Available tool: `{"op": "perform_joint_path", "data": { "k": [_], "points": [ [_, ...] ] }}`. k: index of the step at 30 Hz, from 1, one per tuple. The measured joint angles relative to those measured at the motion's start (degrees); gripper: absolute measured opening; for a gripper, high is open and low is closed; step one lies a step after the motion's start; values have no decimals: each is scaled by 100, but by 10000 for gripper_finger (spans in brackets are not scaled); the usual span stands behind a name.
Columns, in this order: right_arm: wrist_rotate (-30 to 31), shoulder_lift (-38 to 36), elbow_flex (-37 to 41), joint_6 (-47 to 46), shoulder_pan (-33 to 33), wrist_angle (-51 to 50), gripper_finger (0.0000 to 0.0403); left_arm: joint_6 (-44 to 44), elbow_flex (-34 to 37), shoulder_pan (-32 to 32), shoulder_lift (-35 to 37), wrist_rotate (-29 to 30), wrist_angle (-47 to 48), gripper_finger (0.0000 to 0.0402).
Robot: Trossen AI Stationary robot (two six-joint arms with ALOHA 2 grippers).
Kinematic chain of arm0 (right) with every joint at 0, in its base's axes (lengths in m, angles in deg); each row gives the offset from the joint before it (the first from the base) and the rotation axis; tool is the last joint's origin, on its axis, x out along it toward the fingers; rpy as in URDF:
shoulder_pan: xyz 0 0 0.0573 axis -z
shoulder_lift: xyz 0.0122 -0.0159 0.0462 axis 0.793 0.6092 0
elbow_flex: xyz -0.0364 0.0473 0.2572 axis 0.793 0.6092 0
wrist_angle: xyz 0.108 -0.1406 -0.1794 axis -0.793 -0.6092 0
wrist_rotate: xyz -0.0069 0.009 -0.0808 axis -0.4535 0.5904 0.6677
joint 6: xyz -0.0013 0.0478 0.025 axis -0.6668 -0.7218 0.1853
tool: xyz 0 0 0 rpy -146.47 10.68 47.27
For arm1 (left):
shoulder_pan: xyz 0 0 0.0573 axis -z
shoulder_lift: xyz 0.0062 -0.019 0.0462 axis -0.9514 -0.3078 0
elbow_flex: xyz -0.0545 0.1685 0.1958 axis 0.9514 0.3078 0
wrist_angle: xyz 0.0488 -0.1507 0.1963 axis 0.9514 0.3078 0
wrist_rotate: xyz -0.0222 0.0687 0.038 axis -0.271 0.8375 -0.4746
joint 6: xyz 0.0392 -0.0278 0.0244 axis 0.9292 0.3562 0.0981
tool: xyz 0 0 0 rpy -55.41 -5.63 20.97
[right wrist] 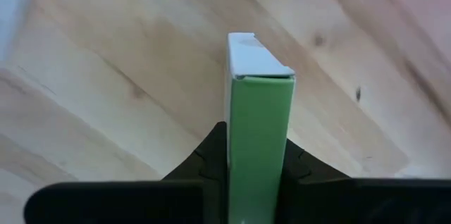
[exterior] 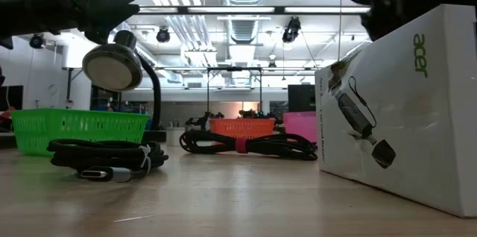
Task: Pick and place items into bin
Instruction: Put the right white card reader box into the orange basket
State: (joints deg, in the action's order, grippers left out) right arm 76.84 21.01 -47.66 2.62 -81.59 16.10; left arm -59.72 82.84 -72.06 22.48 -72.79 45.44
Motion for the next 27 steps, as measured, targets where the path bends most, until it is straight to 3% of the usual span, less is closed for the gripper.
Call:
{"op": "perform_joint_path", "data": {
  "k": [9, 18, 27],
  "points": [
    [1018, -16, -676, 594, 37, -1032, 40, 0, 0, 0, 2, 0, 0, 162],
    [3114, -21, -1146, 1245, 195, -1459, 40, 0, 0, 2, -9, 0, 3, 162],
    [5898, -21, -1087, 2099, 498, -1334, 39, 0, 0, 4, -73, -2, 9, 162]
  ]
}}
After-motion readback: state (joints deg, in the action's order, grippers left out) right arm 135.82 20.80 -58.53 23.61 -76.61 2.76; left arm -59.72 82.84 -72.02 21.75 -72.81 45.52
